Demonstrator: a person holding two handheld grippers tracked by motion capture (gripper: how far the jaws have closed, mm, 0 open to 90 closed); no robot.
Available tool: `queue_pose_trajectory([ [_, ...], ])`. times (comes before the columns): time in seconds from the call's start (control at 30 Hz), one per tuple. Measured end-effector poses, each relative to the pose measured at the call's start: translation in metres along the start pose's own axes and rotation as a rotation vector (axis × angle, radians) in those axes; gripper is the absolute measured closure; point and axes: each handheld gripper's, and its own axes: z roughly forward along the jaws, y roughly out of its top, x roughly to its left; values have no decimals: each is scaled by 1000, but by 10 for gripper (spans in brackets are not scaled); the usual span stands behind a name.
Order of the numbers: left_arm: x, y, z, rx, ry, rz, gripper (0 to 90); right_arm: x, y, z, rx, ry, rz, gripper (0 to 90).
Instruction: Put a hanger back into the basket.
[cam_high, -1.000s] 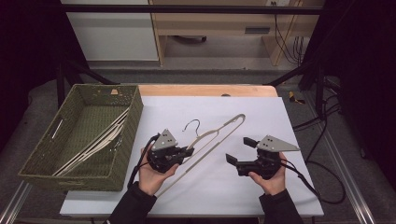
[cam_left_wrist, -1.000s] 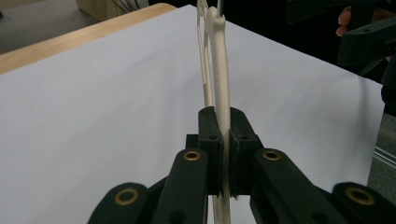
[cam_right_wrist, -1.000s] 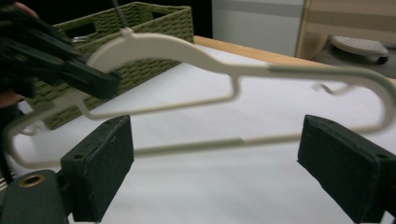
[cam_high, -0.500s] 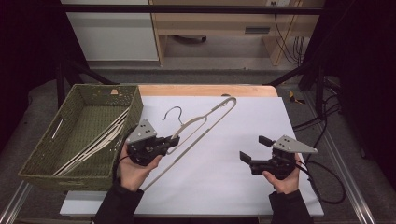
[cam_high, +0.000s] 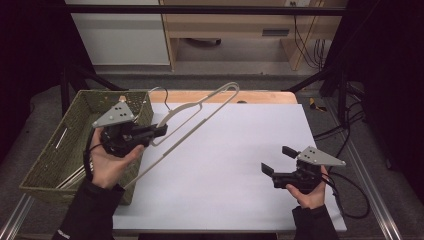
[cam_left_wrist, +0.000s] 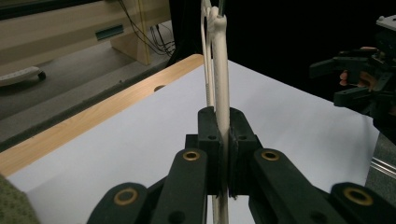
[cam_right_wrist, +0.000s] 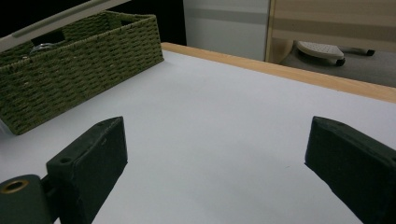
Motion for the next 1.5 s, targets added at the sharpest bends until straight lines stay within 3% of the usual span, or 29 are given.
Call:
queue_pose_trajectory([
  [0.33,41,9,-25,36,68,33,864,-1,1,0,-3,3,-5,59],
  [0.6,65,4,-39,77,109,74,864,-2,1,-1,-3,-1,-6,59],
  [0.97,95,-16,-54,109,151,72,863,-3,1,-2,0,-2,-2,56],
  [1.23,120,-33,-71,134,225,56,864,-3,0,-1,7,1,-6,57],
  [1.5,137,-53,-85,134,258,42,864,-2,0,1,9,0,-2,55],
])
